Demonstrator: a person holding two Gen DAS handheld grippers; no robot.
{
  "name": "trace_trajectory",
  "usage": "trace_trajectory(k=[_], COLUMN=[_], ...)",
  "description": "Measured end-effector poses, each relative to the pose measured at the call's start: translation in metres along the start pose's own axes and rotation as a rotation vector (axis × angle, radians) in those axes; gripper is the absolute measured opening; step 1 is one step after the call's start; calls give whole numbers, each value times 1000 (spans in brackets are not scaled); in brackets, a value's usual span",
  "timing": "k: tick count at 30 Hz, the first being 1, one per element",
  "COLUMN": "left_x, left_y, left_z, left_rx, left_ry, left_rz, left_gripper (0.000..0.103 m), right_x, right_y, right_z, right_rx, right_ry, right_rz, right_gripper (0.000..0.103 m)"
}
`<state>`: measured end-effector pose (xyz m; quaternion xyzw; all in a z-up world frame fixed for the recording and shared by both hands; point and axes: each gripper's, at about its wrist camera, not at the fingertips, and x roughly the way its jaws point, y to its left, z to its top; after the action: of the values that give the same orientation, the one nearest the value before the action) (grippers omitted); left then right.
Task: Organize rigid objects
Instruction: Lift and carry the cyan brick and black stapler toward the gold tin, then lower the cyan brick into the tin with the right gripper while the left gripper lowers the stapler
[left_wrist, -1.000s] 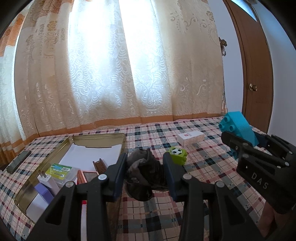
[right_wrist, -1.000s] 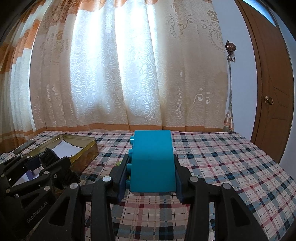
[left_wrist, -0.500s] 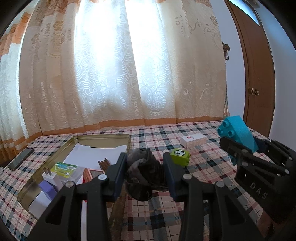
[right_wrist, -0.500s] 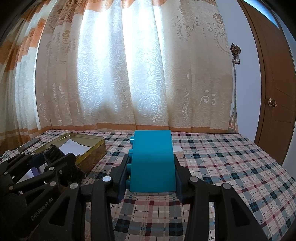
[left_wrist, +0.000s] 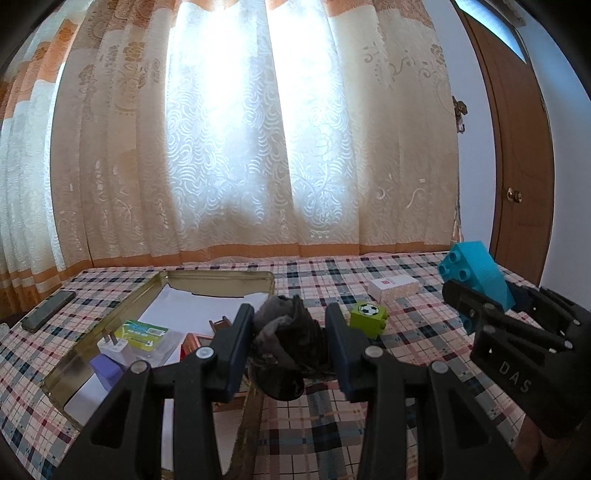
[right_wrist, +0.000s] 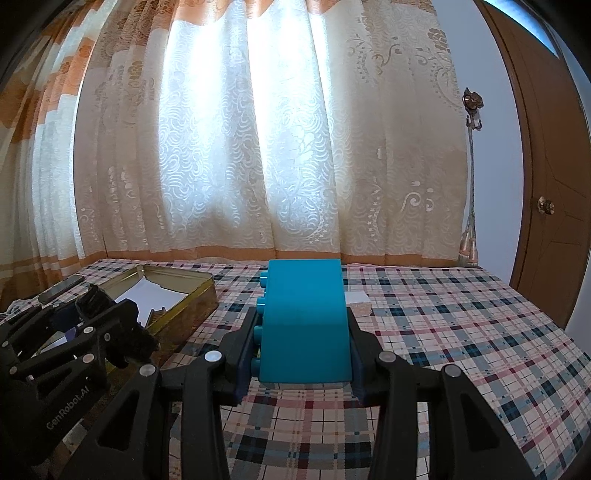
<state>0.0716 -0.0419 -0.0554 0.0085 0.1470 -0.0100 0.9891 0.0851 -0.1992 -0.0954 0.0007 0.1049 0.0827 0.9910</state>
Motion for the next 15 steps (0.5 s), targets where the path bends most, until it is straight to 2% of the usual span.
trace_trajectory(k=[15], left_x=[-8], left_y=[17], left_z=[-2], left_rx=[-26], left_ry=[-14], left_rz=[27], left_gripper=[39], right_x=[-3], right_y=[26], right_z=[-2], right_rx=[-28], right_ry=[6], right_rz=[59], right_gripper=[45])
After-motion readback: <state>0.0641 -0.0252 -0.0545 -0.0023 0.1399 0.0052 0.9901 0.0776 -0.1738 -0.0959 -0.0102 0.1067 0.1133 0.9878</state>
